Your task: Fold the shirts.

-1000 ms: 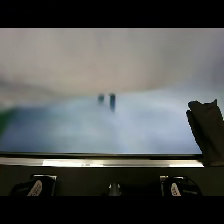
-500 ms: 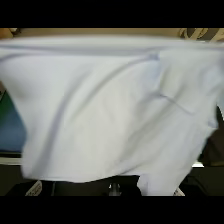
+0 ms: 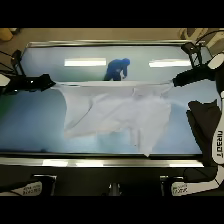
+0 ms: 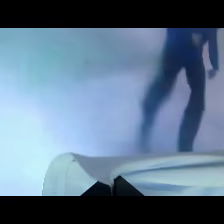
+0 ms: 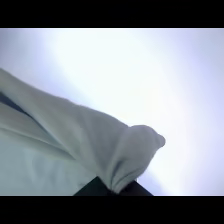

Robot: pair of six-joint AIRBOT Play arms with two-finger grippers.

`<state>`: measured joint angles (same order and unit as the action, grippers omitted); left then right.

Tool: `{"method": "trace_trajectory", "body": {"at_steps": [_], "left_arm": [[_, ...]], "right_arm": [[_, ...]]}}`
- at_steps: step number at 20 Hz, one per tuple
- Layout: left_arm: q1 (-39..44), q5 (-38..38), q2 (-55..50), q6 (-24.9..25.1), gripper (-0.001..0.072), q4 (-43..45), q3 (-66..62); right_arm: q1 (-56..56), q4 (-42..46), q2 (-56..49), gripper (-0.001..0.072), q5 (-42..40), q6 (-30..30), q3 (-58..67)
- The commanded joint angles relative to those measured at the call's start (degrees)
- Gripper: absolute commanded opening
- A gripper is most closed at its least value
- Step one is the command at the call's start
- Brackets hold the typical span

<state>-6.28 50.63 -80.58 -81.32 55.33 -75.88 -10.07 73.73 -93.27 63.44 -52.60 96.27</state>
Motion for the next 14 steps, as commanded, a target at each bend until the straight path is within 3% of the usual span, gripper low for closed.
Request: {"method": "trace_trajectory", "body": {"at_steps": [1,5,10,11,12,14], "left_arm": [[0.4,-5.8,-10.8,0.4,0.0025,-4.9,-6.4],[0.4,-6.8,-18.9,0.3,0.0025,-5.0,-14.4],[1.0,-6.1,-22.3,0.8,0.0025,-5.8,-15.9],[0.9,-5.2,-22.0,3.3,0.0025,-5.8,-16.3],[0.4,-2.0,-21.6,7.0,0.0025,-5.1,-17.3],[-0.5,7.5,-21.4,7.0,0.0024,-1.1,-18.6]], "right_arm": [[0.0,-1.6,-4.5,0.0015,-15.6,-3.0,0.0],[0.0,-2.0,-6.8,0.0015,-17.6,-3.3,0.0],[0.0,-8.6,-12.4,0.0015,-10.9,-3.3,0.0],[0.0,-8.3,-12.2,0.0016,-8.8,-2.5,0.0],[-0.5,-6.8,-11.5,0.0016,-6.7,-1.3,0.2],[-0.5,0.2,-10.3,0.0016,0.3,0.3,0.2]]}}
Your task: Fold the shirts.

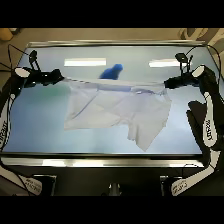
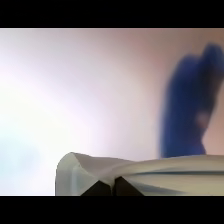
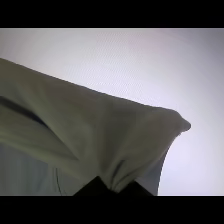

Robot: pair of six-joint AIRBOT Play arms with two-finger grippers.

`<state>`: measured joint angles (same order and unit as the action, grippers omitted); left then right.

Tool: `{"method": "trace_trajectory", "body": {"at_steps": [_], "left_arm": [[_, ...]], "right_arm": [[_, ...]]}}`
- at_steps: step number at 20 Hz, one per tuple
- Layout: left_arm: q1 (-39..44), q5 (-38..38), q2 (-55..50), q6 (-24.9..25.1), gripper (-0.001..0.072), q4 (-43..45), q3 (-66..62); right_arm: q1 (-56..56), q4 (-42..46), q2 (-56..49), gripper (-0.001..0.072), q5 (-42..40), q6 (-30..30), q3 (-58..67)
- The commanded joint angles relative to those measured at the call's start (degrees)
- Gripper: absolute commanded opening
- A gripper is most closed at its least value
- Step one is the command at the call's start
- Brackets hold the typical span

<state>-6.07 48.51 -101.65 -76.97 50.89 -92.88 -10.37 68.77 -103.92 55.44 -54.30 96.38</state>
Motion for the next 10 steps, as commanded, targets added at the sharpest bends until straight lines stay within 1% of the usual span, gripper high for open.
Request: {"method": "trace_trajectory", "body": {"at_steps": [1,2,4,5,7,8,9,10], "left_arm": [[-0.7,14.3,-0.8,0.2,0.0024,5.4,-1.5],[-0.4,18.2,-1.5,-2.0,0.0025,7.2,-0.8],[0.5,22.4,-3.0,-2.1,0.0024,9.2,1.3],[0.7,22.6,-3.5,-2.1,0.0024,9.4,2.1],[0.8,22.6,-4.4,-5.6,0.0027,9.1,2.4],[0.7,22.7,-4.4,-7.0,0.0098,8.7,2.4],[0.4,24.0,-4.3,-7.4,0.0303,8.5,1.9],[-0.2,26.8,-4.2,-7.5,0.0493,8.6,0.7]], "right_arm": [[-0.1,7.1,0.2,0.0015,12.6,2.0,-0.1],[-0.1,6.9,-0.4,0.0016,15.2,1.8,-0.8],[-0.1,4.3,-2.6,0.0016,18.2,1.3,-1.7],[-0.1,3.5,-3.6,0.0017,18.3,0.1,-1.7],[-0.1,2.7,-4.5,0.0018,16.9,-3.6,-1.7],[-0.1,2.2,-4.4,0.0072,15.8,-5.1,-1.7],[-0.1,1.7,-4.0,0.0228,13.8,-5.7,-1.7],[-0.2,2.0,-3.1,0.0334,13.8,-5.5,-1.2]]}}
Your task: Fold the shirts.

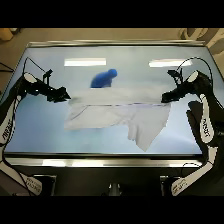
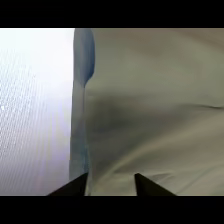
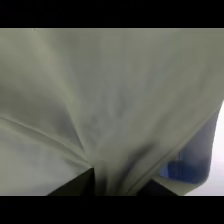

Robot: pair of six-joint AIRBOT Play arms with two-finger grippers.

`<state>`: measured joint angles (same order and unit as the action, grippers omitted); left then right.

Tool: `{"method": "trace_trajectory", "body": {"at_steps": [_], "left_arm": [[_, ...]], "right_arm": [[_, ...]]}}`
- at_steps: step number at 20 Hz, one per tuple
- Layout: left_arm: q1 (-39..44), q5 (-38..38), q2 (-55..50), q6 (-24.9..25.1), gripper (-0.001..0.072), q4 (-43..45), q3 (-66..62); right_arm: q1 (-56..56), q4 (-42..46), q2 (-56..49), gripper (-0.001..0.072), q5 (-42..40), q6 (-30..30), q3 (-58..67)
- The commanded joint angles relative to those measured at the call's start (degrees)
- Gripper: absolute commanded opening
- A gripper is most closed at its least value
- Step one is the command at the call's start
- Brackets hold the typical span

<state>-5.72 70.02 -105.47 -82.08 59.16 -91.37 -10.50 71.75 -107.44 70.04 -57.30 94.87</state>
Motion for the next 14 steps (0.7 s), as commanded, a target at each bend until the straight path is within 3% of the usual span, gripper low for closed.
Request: {"method": "trace_trajectory", "body": {"at_steps": [1,3,5,8,12,14], "left_arm": [[-1.6,8.3,-0.1,-2.3,0.0508,1.1,-2.4],[-4.4,13.1,1.6,-2.4,0.0497,3.5,-4.1],[-7.4,16.2,4.3,-2.4,0.0497,4.0,-3.3],[-8.7,18.3,9.7,0.2,0.0497,4.3,7.0],[-8.1,9.4,17.7,6.2,0.0497,4.5,28.1],[-8.0,5.2,19.1,6.3,0.0497,4.2,32.6]], "right_arm": [[-0.2,0.7,1.8,0.0401,-0.4,-1.2,0.8],[-2.0,4.6,5.2,0.0428,2.3,-0.4,1.4],[-6.3,1.7,7.1,0.0421,10.7,0.2,1.1],[-9.2,0.5,9.1,0.0421,20.3,4.0,-6.6],[-9.1,-1.8,16.2,0.0419,15.3,6.2,-21.5],[-9.1,-1.9,18.0,0.0419,14.3,7.1,-23.3]]}}
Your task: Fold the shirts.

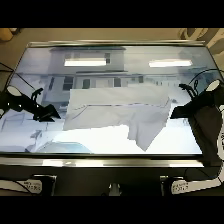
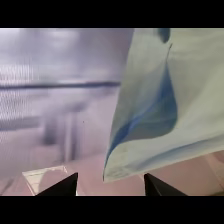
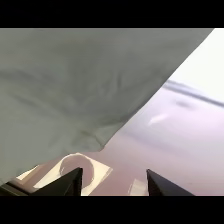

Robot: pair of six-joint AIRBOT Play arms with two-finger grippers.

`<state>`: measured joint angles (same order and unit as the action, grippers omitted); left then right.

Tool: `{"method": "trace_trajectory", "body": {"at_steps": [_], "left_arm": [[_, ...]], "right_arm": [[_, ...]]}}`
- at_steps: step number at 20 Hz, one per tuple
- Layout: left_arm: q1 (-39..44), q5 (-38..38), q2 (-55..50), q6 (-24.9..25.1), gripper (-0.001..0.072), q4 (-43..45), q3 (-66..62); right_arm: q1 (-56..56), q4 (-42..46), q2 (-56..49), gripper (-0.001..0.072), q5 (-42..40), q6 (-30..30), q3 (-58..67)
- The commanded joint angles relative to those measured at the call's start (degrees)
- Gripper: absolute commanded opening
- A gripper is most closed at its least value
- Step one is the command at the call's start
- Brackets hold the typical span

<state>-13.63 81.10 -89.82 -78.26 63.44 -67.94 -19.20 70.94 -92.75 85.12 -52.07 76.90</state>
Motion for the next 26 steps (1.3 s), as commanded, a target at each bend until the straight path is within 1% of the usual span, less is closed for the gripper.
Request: {"method": "trace_trajectory", "body": {"at_steps": [1,4,10,11,12,13,14,16,17,18,20,23,24,26], "left_arm": [[0.3,-7.3,3.4,2.4,0.0497,-0.5,9.9],[3.0,-9.8,3.1,2.4,0.0497,-0.6,10.4],[7.0,-10.4,1.6,2.4,0.0497,-0.6,10.4],[7.2,-11.3,1.6,2.1,0.0496,-0.6,10.4],[7.3,-12.5,1.6,1.1,0.0476,-0.6,10.4],[7.5,-13.2,1.6,0.9,0.0424,-0.9,10.4],[7.8,-13.4,1.6,0.9,0.0412,-0.8,10.4],[8.5,-13.4,1.5,0.7,0.0225,-0.8,10.4],[8.9,-13.2,1.5,0.7,0.0109,-0.9,10.4],[9.2,-13.0,1.5,1.5,0.0026,-0.9,10.4],[9.6,-11.9,1.6,2.9,0.0026,-1.0,10.4],[9.6,-11.3,2.4,2.9,0.0025,-1.0,10.4],[9.5,-11.3,2.8,2.9,0.0025,-1.0,10.4],[9.5,-11.3,3.5,2.9,0.0025,-1.0,10.4]], "right_arm": [[-0.4,-1.3,3.7,0.0419,-1.1,2.0,-5.3],[-0.4,-1.6,4.0,0.0419,-1.0,2.0,-5.3],[-0.4,-1.5,4.0,0.0420,-0.4,2.0,-5.3],[-0.4,-1.6,4.0,0.0442,-0.4,2.0,-5.5],[-0.4,-2.5,4.2,0.0526,-0.3,2.6,-5.7],[-0.4,-4.3,4.6,0.0570,-0.1,4.0,-6.4],[-0.4,-4.7,5.3,0.0582,-0.6,4.0,-7.6],[-0.4,-4.0,6.9,0.0589,-2.4,4.2,-11.3],[-0.4,-4.4,7.5,0.0588,-3.2,4.1,-13.5],[-0.2,-6.0,8.0,0.0584,-4.2,3.7,-15.8],[2.0,-8.3,9.2,0.0563,-8.6,3.7,-20.4],[6.3,-8.2,9.2,0.0550,-15.1,2.3,-24.2],[7.0,-8.0,9.1,0.0528,-16.6,1.2,-25.0],[7.1,-6.8,8.5,0.0525,-16.7,-1.5,-25.3]]}}
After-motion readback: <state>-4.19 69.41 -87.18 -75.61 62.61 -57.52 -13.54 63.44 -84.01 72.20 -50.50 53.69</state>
